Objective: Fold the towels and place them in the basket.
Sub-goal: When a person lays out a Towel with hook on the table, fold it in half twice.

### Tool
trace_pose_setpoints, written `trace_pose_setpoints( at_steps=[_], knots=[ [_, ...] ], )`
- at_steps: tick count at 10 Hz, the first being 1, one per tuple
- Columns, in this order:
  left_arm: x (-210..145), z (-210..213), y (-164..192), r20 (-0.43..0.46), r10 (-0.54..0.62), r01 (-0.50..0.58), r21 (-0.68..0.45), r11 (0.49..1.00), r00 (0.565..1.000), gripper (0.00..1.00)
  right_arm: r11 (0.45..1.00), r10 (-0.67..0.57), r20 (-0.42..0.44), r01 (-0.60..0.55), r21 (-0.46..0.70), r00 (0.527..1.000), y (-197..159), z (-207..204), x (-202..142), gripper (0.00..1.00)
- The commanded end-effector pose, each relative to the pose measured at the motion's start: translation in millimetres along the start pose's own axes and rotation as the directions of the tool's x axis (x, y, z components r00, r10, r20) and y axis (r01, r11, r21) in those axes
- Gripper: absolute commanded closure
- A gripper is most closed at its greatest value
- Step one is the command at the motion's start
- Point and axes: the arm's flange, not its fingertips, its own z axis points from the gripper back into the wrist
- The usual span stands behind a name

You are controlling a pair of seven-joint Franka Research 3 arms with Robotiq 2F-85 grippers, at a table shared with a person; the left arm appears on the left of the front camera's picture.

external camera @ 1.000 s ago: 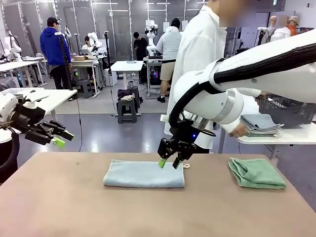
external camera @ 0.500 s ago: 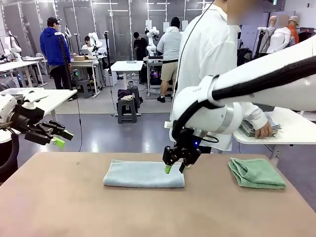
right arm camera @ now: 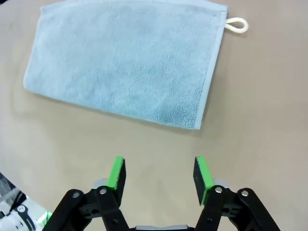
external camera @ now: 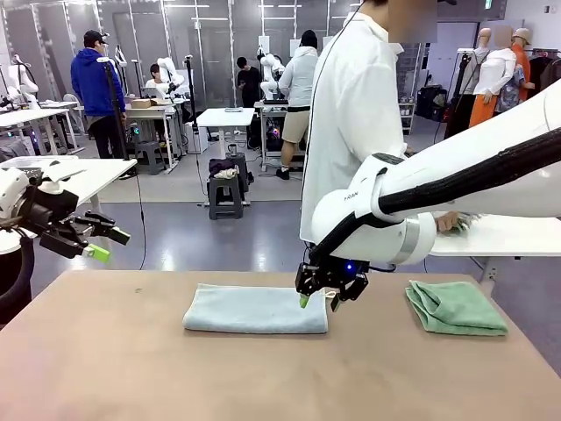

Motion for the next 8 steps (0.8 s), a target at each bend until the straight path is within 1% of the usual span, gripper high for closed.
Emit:
trace_pose_setpoints(
  at_steps=[1, 2, 3, 7, 8],
  knots=[
    [-2.5, 1.1, 1.8, 0.028, -0.031, 0.03, 0.033, 0.999, 0.999, 0.0, 0.999, -0.038, 0.035, 0.039, -0.019, 0.999, 4.3, -0.7, -4.9, 0.0],
    [-2.2, -0.2, 1.3, 0.001, -0.024, 0.024, 0.034, 0.999, 1.0, 0.0, 0.998, -0.043, 0.048, 0.045, -0.041, 0.998, 4.7, -1.2, -3.9, 0.0],
    [0.1, 0.7, 0.2, 0.005, -0.001, 0.001, 0.004, 1.0, 1.0, 0.0, 1.0, -0.014, 0.008, 0.014, 0.0, 1.0, -0.5, 0.1, -0.4, 0.0],
    [0.1, 0.7, 0.2, 0.005, -0.001, 0.001, 0.004, 1.0, 1.0, 0.0, 1.0, -0.017, 0.012, 0.017, -0.005, 1.0, -0.3, 0.3, -0.3, 0.0],
    [0.1, 0.7, 0.2, 0.005, -0.001, 0.001, 0.004, 1.0, 1.0, 0.0, 1.0, -0.028, 0.023, 0.028, -0.009, 0.999, -4.6, -4.9, 5.0, 0.0]
  ],
)
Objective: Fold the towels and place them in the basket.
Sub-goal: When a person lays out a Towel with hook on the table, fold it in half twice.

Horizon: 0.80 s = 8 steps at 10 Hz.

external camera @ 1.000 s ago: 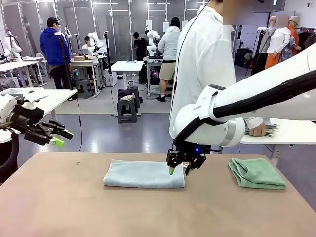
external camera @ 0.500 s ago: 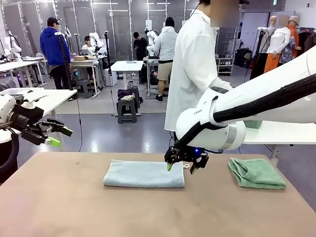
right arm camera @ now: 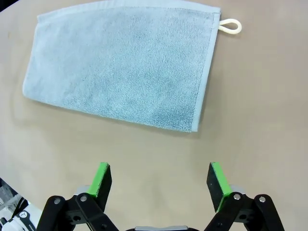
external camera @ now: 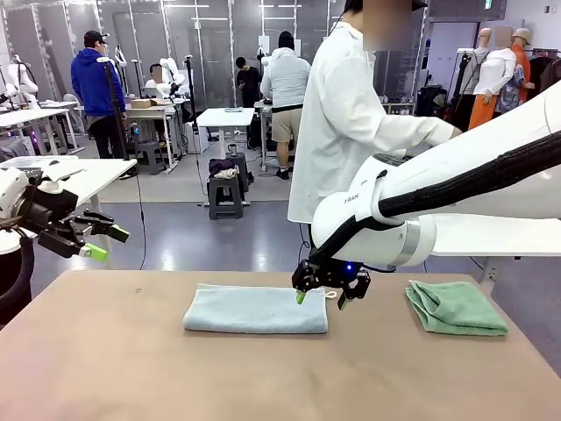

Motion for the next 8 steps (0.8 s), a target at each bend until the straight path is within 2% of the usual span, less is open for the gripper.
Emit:
trace_pose_setpoints(
  at_steps=[1, 4, 8],
  knots=[
    [0, 0, 0, 0.0, 0.0, 0.0, 0.0, 1.0, 1.0, 0.02, 0.999, -0.039, 0.006, 0.039, -0.008, 0.999, -7, -11, 12, 0.0],
    [4, 3, 4, 0.016, -0.065, 0.064, 0.094, 0.994, 0.998, 0.0, 0.994, -0.098, 0.012, 0.098, -0.038, 0.995, -11, -22, 25, 0.0],
    [3, 6, 5, 0.003, -0.03, 0.029, 0.059, 0.998, 1.0, 0.0, 0.98, -0.174, 0.019, 0.175, -0.094, 0.985, -14, -45, 54, 0.0]
  ],
)
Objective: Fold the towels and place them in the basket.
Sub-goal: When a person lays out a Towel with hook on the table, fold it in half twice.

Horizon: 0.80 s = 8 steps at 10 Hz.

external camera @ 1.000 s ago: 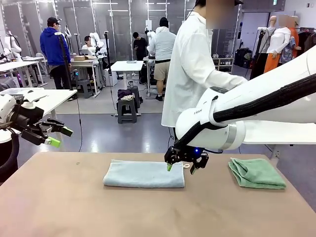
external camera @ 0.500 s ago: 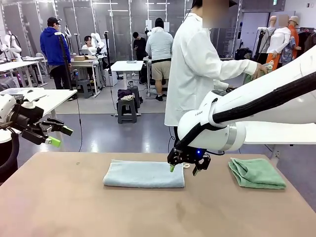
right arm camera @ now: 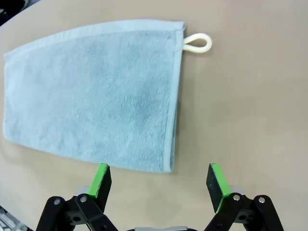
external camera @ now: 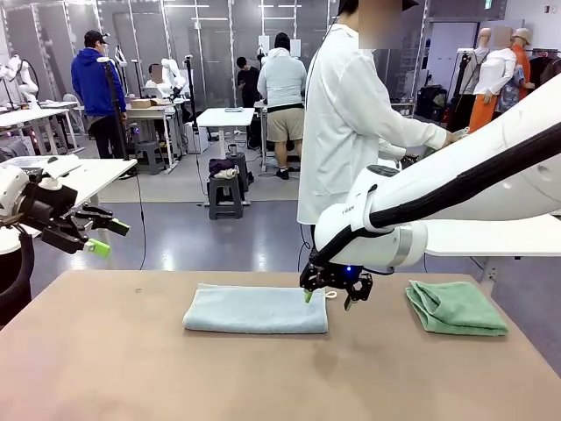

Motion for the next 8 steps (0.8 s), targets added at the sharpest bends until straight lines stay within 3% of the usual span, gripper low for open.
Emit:
trace_pose_setpoints(
  at_steps=[1, 6, 7, 8],
  knots=[
    [1, 0, -1, 0.003, -0.001, 0.001, -0.005, 1.0, 1.0, 0.0, 0.997, -0.061, 0.026, 0.062, -0.05, 0.998, 14, -14, 20, 0.0],
    [1, 0, -1, 0.003, -0.001, 0.001, -0.005, 1.0, 1.0, 0.0, 0.997, -0.003, -0.001, 0.003, -0.082, 1.0, 13, -34, 37, 0.0],
    [1, 0, -1, 0.003, -0.001, 0.001, -0.005, 1.0, 1.0, 0.0, 0.996, -0.005, -0.005, 0.004, -0.086, 1.0, 14, -37, 40, 0.16],
    [1, 0, -1, 0.003, -0.001, 0.001, -0.005, 1.0, 1.0, 0.0, 0.997, -0.008, -0.012, 0.007, -0.083, 1.0, 14, -39, 40, 0.02]
  ],
)
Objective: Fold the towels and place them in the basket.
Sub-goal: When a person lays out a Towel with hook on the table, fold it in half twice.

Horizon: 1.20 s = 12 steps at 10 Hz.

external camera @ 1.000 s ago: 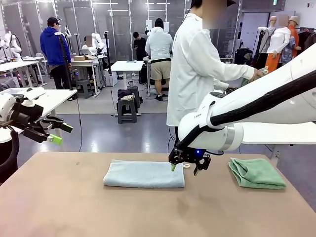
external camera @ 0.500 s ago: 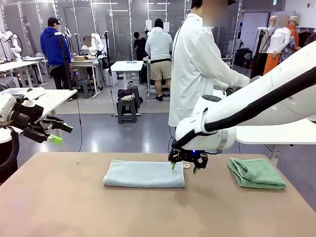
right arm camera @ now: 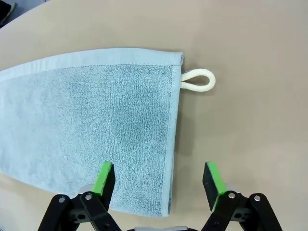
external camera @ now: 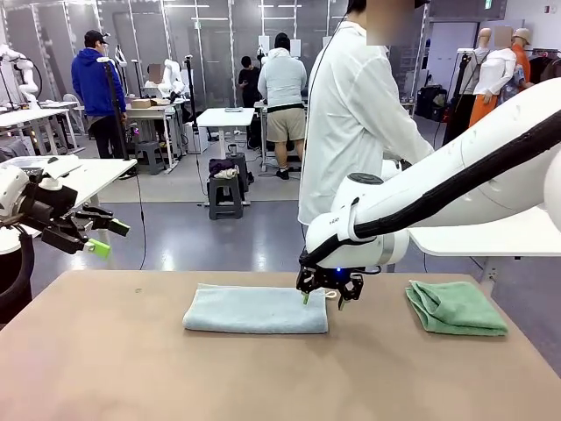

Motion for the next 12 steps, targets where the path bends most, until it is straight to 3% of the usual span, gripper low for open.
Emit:
trace_pose_setpoints(
  at_steps=[1, 2, 3, 4, 6, 7, 8, 10, 11, 12],
  knots=[
    [1, 0, -1, 0.003, -0.001, 0.001, -0.004, 1.0, 1.0, 0.0, 0.999, -0.007, -0.007, 0.007, -0.032, 1.0, 7, -5, 8, 0.02],
    [1, 0, -1, 0.003, -0.001, 0.001, -0.004, 1.0, 1.0, 0.0, 0.999, 0.005, -0.006, -0.005, -0.037, 1.0, 7, -8, 10, 0.02],
    [1, 0, -1, 0.003, -0.001, 0.001, -0.004, 1.0, 1.0, 0.0, 0.999, 0.013, -0.01, -0.014, -0.038, 1.0, 8, -10, 9, 0.22],
    [1, 0, -1, 0.003, -0.001, 0.001, -0.004, 1.0, 1.0, 0.0, 1.0, 0.004, -0.027, -0.004, -0.031, 1.0, 8, -11, 10, 0.16],
    [1, 0, -1, 0.003, -0.001, 0.001, -0.004, 1.0, 1.0, 0.0, 0.999, 0.007, -0.035, -0.008, -0.04, 0.999, 8, -15, 12, 0.16],
    [1, 0, -1, 0.003, -0.001, 0.001, -0.004, 1.0, 1.0, 0.0, 0.999, 0.015, -0.038, -0.017, -0.045, 0.999, 9, -16, 12, 0.34],
    [1, 0, -1, 0.003, -0.001, 0.001, -0.004, 1.0, 1.0, 0.0, 0.999, 0.008, -0.039, -0.009, -0.045, 0.999, 9, -17, 12, 0.28],
    [1, 0, -1, 0.003, -0.001, 0.001, -0.004, 1.0, 1.0, 0.0, 0.999, 0.003, -0.04, -0.005, -0.049, 0.999, 9, -18, 13, 0.28],
    [1, 0, -1, 0.003, -0.001, 0.001, -0.004, 1.0, 1.0, 0.0, 0.998, 0.005, -0.044, -0.008, -0.055, 0.999, 9, -19, 12, 0.3],
    [1, 0, -1, 0.003, -0.001, 0.001, -0.004, 1.0, 1.0, 0.0, 0.998, 0.013, -0.048, -0.016, -0.056, 0.999, 10, -21, 12, 0.43]
  ],
)
